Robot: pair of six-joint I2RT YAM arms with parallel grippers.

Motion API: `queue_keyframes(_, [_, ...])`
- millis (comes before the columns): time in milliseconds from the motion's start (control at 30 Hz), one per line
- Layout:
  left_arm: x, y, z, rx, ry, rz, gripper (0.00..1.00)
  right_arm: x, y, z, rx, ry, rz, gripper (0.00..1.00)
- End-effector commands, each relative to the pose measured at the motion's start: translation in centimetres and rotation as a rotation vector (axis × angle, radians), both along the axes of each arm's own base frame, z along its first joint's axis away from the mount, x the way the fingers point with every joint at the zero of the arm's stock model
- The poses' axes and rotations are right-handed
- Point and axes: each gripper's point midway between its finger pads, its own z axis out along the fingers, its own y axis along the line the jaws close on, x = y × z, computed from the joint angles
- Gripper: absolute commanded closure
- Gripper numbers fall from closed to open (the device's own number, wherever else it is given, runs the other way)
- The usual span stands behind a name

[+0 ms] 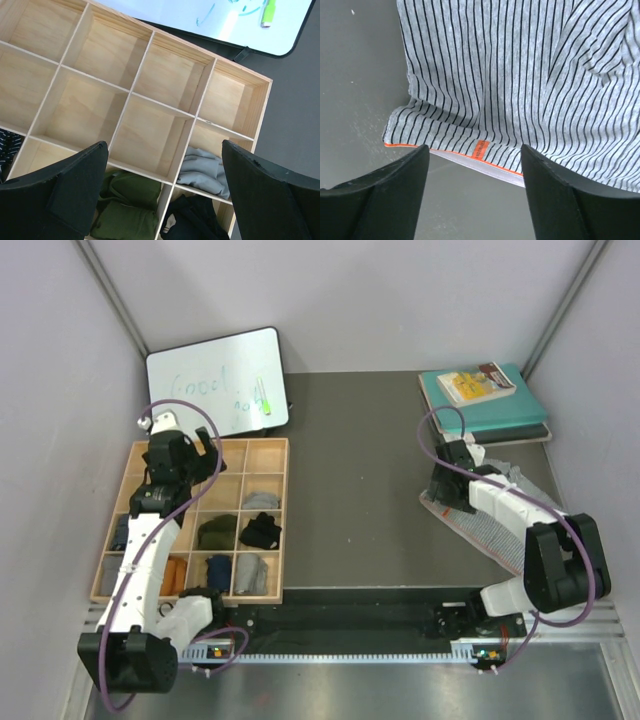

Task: Roll the underwear
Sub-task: Move the underwear to the center of the board.

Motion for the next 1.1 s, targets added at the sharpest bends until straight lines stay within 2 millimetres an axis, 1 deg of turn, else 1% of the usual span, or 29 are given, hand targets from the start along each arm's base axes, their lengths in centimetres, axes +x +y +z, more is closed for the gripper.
queue_keyframes(0, [0.8, 0.0, 1.4, 0.019, -0.066, -0.013, 0.01, 0.9, 0.9, 0.9, 0.075, -0.069, -0.027, 0.31])
queue_keyframes(33, [0.8, -0.8, 1.4, 0.018, -0.068, -0.039, 0.01, 1.1, 1.7, 0.9, 0.117, -0.075, -0.013, 0.34])
queue_keyframes(67, [0.9, -0.8, 1.3, 0.019, -0.065, -0.038, 0.01, 1.3, 2.2, 1.0, 0.14, -0.083, -0.005, 0.37])
queue_keyframes(133, [0.9, -0.9, 1.2, 0.019, -0.062, -0.043, 0.01, 2.0, 3.2, 1.0, 0.187, -0.096, 0.013, 0.39])
queue_keyframes(200, [0.9, -0.9, 1.3, 0.019, -0.063, -0.043, 0.01, 2.6, 3.7, 0.7, 0.206, -0.089, 0.024, 0.41])
queue_keyframes(267, [0.9, -0.9, 1.2, 0.019, -0.06, -0.043, 0.01, 3.3, 4.4, 0.8, 0.231, -0.096, 0.035, 0.42])
queue_keyframes(333, [0.9, -0.9, 1.2, 0.021, -0.06, -0.041, 0.01, 3.7, 4.3, 0.4, 0.225, -0.09, 0.021, 0.41])
queue_keyframes(400, [0.9, -0.9, 1.1, 0.021, -0.059, -0.044, 0.01, 4.4, 4.5, 0.5, 0.228, -0.093, 0.02, 0.41])
queue_keyframes(433, [0.9, -0.9, 1.1, 0.021, -0.057, -0.042, 0.01, 4.4, 4.7, 0.0, 0.231, -0.074, 0.023, 0.41])
queue_keyframes(667, [0.9, -1.0, 1.0, 0.018, -0.052, -0.046, 0.01, 5.3, 5.6, 0.1, 0.255, -0.081, 0.029, 0.41])
queue_keyframes(833, [1.0, -1.1, 0.9, 0.016, -0.051, -0.05, 0.01, 5.6, 5.7, 0.4, 0.243, -0.076, 0.028, 0.41])
queue_keyframes(867, [1.0, -1.0, 0.9, 0.017, -0.049, -0.049, 0.01, 5.9, 5.7, 0.6, 0.24, -0.082, 0.026, 0.41])
queue_keyframes(933, [1.0, -1.0, 0.9, 0.018, -0.048, -0.048, 0.01, 5.8, 5.2, 0.2, 0.202, -0.053, 0.019, 0.41])
queue_keyframes(967, [1.0, -1.0, 1.0, 0.019, -0.051, -0.046, 0.01, 6.0, 5.1, 0.3, 0.188, -0.048, 0.018, 0.41])
queue_keyframes(1000, [1.0, -1.0, 0.9, 0.019, -0.049, -0.046, 0.01, 5.8, 5.0, -0.4, 0.17, -0.019, 0.022, 0.41])
queue_keyframes(1033, [1.0, -1.0, 1.0, 0.021, -0.051, -0.046, 0.01, 5.4, 4.8, -0.8, 0.158, 0.009, 0.022, 0.42])
queue_keyframes(1067, [0.9, -0.9, 1.0, 0.022, -0.051, -0.045, 0.01, 5.5, 4.9, -0.9, 0.155, 0.018, 0.028, 0.42])
